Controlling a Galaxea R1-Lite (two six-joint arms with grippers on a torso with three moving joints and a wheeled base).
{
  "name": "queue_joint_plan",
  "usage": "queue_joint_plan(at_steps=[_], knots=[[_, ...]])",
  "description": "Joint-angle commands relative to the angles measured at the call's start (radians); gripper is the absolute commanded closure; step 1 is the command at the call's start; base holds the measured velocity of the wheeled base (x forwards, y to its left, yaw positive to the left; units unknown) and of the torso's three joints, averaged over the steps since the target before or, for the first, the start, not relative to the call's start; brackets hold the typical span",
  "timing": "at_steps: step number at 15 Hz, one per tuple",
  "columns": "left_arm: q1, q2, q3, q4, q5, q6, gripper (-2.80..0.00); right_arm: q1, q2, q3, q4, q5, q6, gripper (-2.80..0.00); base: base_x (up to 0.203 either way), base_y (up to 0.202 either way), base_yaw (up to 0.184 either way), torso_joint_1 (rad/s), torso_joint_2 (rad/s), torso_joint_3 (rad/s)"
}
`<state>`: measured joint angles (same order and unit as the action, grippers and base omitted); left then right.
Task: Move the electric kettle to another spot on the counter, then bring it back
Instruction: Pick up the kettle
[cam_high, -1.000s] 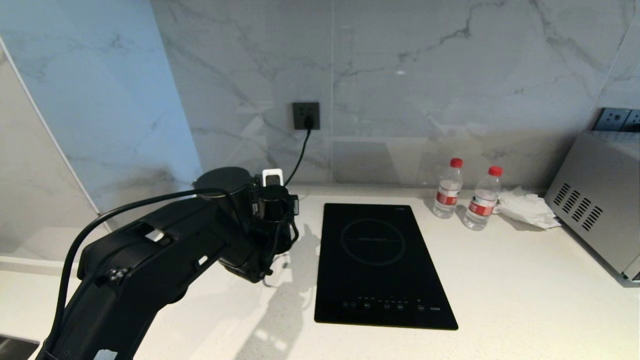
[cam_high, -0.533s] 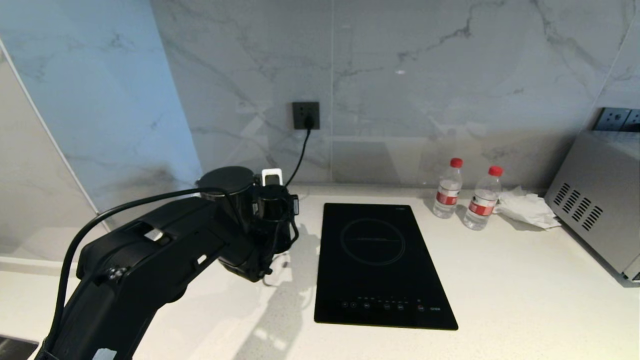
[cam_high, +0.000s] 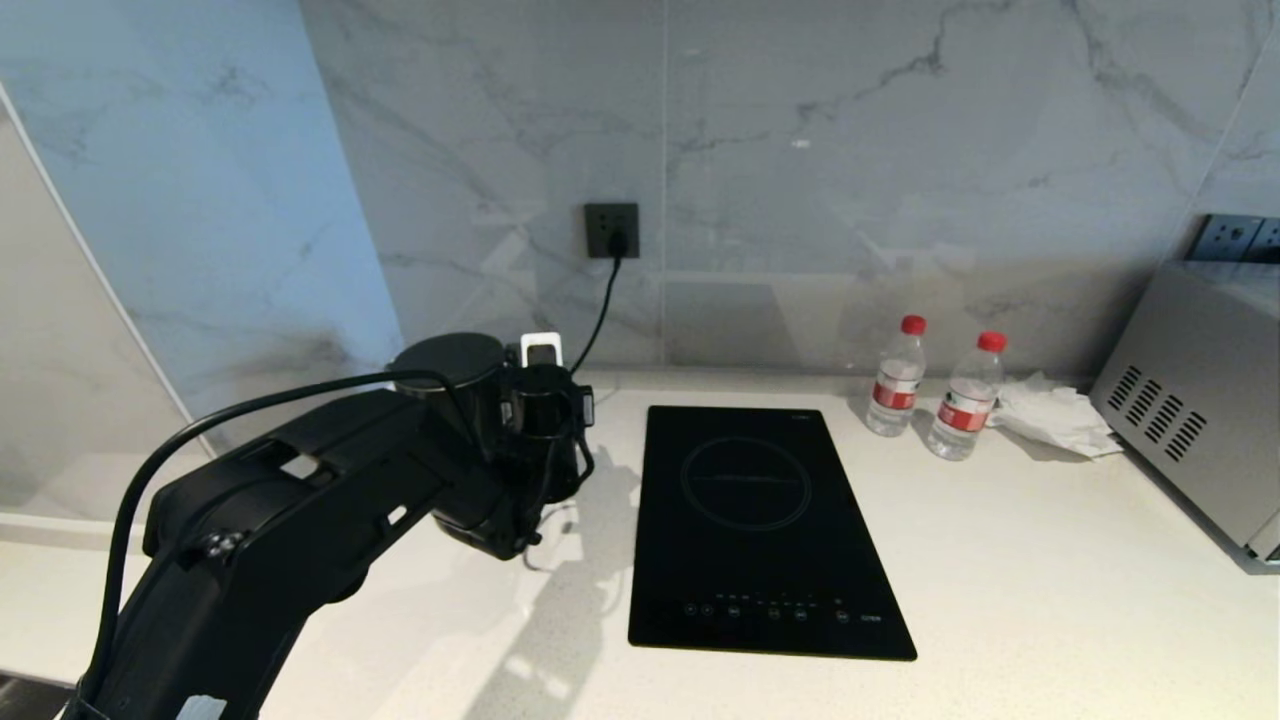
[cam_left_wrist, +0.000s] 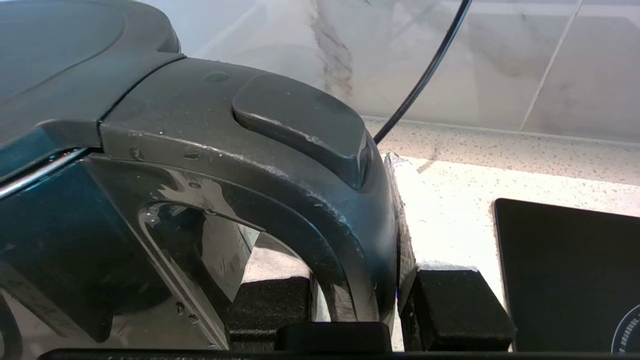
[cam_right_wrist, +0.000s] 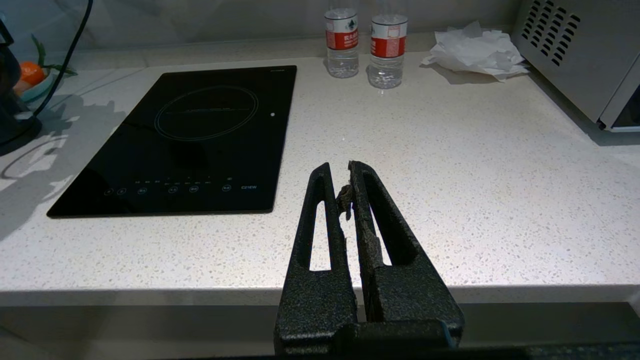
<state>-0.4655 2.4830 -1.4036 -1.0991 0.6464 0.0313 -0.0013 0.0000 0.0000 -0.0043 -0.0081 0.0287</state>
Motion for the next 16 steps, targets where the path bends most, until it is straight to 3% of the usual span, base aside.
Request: queue_joint_plan(at_steps=[1,10,13,16], knots=[[0.001,-0.021,-0.002,-0.007,0.004,0.002,0.0,0.0,0.002,0.0,0.0,-0.001,0.0,0.0,0.0,0.0,0.0,0.0,0.0,0.0],[0.004,-0.055,-0.121,0.076,0.004,0.016,0.0,0.0,0.002,0.0,0.0,0.0,0.0,0.0,0.0,0.0,0.0,0.0,0.0,0.0],[-0.001,-0.104,-0.066,0.079,0.003,0.018,0.0,0.0,0.002,0.0,0.0,0.0,0.0,0.0,0.0,0.0,0.0,0.0,0.0,0.0],[-0.013,-0.184,0.067,0.075,0.001,0.019,0.0,0.0,0.002,0.0,0.0,0.0,0.0,0.0,0.0,0.0,0.0,0.0,0.0,0.0]])
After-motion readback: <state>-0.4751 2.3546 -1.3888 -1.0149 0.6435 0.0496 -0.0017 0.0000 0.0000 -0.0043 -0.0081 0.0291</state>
